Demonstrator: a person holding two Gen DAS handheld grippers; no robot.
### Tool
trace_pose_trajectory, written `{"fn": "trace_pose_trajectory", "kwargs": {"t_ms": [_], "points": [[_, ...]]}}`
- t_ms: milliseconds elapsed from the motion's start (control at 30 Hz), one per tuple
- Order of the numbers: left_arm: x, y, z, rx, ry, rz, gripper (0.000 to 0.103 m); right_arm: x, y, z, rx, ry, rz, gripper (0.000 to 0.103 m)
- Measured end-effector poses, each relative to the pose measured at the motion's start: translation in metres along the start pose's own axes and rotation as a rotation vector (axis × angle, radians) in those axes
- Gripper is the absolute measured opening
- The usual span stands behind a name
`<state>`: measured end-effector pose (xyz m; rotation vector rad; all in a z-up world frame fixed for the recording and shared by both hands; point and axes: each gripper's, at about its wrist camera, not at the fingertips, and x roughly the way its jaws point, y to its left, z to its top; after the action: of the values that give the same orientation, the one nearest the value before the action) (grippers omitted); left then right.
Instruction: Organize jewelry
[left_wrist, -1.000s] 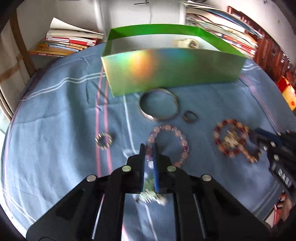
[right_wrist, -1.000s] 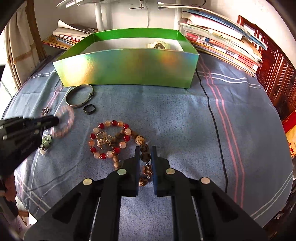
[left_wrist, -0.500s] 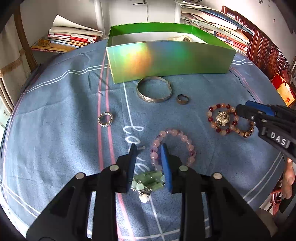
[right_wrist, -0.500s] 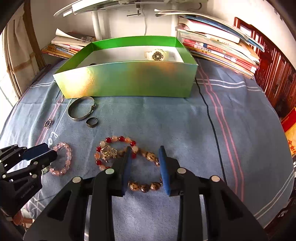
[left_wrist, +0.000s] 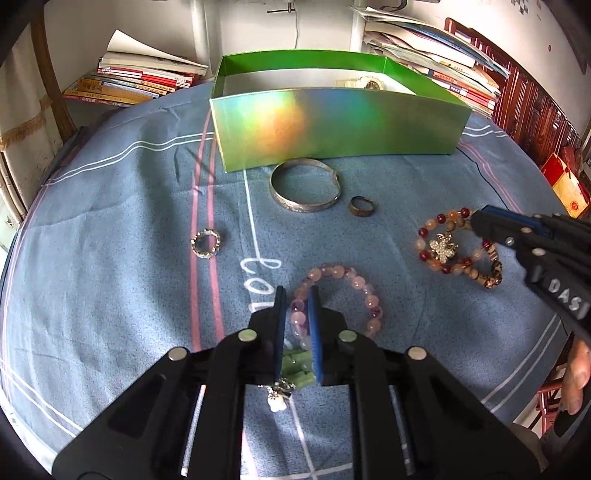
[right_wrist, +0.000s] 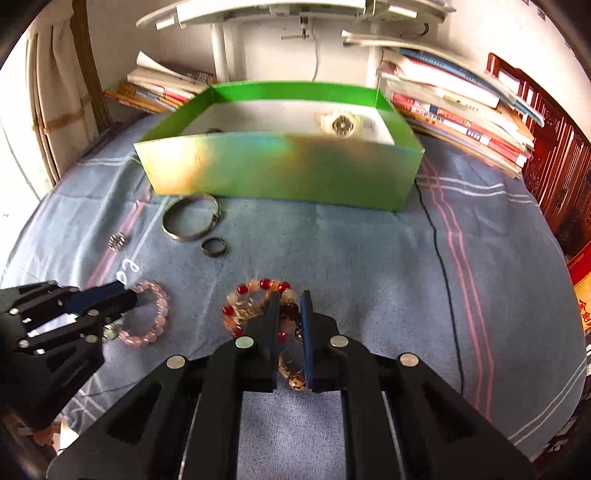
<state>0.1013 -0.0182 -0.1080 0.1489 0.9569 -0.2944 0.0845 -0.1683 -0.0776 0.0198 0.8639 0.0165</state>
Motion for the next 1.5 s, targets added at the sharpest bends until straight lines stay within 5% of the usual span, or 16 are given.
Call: {"fn": "trace_pose_trajectory", "kwargs": {"t_ms": [233, 400, 733, 867, 1333, 1500], "points": [[-0.018, -0.003, 0.007, 0.001, -0.054, -0.012, 0.013, -0.040, -0.003, 0.010, -0.003, -0.091, 0.070, 0.011], [-0.020, -0.003, 0.007, 0.001, -0.054, -0.011, 0.013, -0.044, 0.004, 0.011, -0.013, -0.071, 0.171, 0.011], [-0.018, -0.008, -0.001, 0.042, -0.034, -0.006, 0.023, -0.001, -0.012, -0.023, 0.023, 0.108, 0.056, 0.013], [-0.018, -0.016, -0.004, 0.066, -0.026, -0.024, 0.025, -0.001, -0.018, -0.028, 0.040, 0.102, 0.053, 0.025], [-0.008, -0.036, -0.012, 0.114, 0.014, -0.051, 0.041, -0.001, -0.004, -0.035, -0.039, 0.138, 0.070, 0.027], [-0.005, -0.036, -0.013, 0.115, 0.021, -0.050, 0.044, 0.011, 0.010, -0.035, -0.090, 0.156, 0.063, 0.039]]}}
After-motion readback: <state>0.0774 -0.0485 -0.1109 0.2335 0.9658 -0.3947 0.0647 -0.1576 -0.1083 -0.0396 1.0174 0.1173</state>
